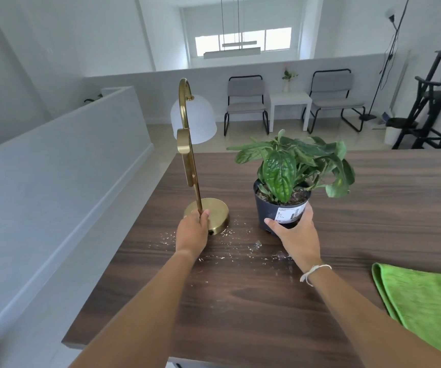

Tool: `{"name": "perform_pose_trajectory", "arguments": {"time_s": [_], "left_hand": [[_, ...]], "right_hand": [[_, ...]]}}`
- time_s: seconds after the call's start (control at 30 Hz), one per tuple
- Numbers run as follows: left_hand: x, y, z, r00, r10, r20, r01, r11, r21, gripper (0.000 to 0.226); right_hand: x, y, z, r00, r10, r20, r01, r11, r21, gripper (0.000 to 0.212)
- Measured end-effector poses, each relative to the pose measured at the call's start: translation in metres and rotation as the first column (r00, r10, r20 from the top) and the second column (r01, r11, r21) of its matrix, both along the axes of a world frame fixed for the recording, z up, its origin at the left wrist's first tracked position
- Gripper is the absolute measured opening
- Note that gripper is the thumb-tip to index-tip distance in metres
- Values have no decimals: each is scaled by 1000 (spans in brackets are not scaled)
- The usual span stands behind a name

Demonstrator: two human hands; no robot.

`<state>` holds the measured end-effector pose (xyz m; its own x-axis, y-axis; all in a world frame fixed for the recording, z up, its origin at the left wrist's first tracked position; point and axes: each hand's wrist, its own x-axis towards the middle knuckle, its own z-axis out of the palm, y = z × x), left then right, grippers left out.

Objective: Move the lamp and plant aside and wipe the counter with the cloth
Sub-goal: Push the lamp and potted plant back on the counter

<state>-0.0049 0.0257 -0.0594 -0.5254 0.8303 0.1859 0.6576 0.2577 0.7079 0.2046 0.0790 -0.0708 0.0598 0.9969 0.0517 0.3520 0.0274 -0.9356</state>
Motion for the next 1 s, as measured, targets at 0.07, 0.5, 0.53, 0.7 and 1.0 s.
{"name": "perform_pose_trajectory", "arguments": {"time_s": [0.07, 0.5, 0.53, 0.7, 1.0], "left_hand": [[-1, 3, 0, 1000, 10, 0, -10, 1000, 5, 40], [-31, 28, -6, 966, -105, 237, 108, 994, 1, 38], [-37, 27, -8, 971, -168, 170, 178, 983, -45, 45], [-57, 22, -15, 944, -316, -91, 284, 924, -257, 89], [-62, 23, -24, 934, -294, -203, 223, 923, -313, 95]], "right_hand": [[-5, 3, 1, 1000, 3, 1, -3, 1000, -2, 104], [-28, 36, -1, 999, 46, -2, -46, 999, 1, 104], [-30, 38, -1, 999, 46, 2, -46, 999, 2, 103], [-34, 42, -2, 999, 37, 11, -38, 999, 10, 104], [-38, 50, -5, 999, 35, 23, -35, 999, 20, 101]]}}
